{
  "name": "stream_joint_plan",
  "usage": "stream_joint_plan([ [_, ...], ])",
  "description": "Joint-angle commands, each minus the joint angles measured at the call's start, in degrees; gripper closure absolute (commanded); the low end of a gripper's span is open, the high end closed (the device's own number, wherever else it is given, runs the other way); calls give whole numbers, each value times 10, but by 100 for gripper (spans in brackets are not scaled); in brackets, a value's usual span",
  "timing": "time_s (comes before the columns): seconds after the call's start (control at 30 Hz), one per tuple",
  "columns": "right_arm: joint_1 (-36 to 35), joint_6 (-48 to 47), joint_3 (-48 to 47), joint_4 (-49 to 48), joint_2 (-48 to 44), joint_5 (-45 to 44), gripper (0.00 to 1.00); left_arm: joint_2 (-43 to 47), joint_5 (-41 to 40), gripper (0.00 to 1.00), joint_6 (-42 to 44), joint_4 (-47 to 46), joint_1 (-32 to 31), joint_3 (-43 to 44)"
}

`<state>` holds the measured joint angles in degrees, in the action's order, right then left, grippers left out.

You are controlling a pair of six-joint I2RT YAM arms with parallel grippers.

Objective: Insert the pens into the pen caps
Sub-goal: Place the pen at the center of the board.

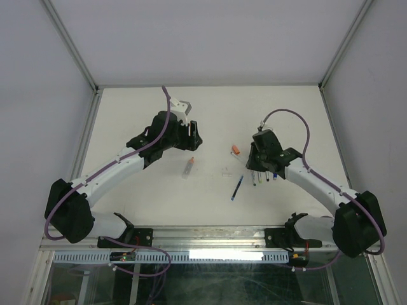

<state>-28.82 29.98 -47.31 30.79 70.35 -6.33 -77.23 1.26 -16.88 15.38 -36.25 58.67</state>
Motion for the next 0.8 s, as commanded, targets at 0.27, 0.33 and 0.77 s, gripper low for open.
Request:
stream_joint_plan([
  [0.27,-110,172,33,4,17,-109,74,-9,-4,43,9,-5,7,26],
  [0.33,-125,183,24,12,40,-114,74,-10,-3,43,9,-4,7,27],
  [0.77,-205,233,-30,47,158,-147,73,-12,0,43,9,-3,7,27],
])
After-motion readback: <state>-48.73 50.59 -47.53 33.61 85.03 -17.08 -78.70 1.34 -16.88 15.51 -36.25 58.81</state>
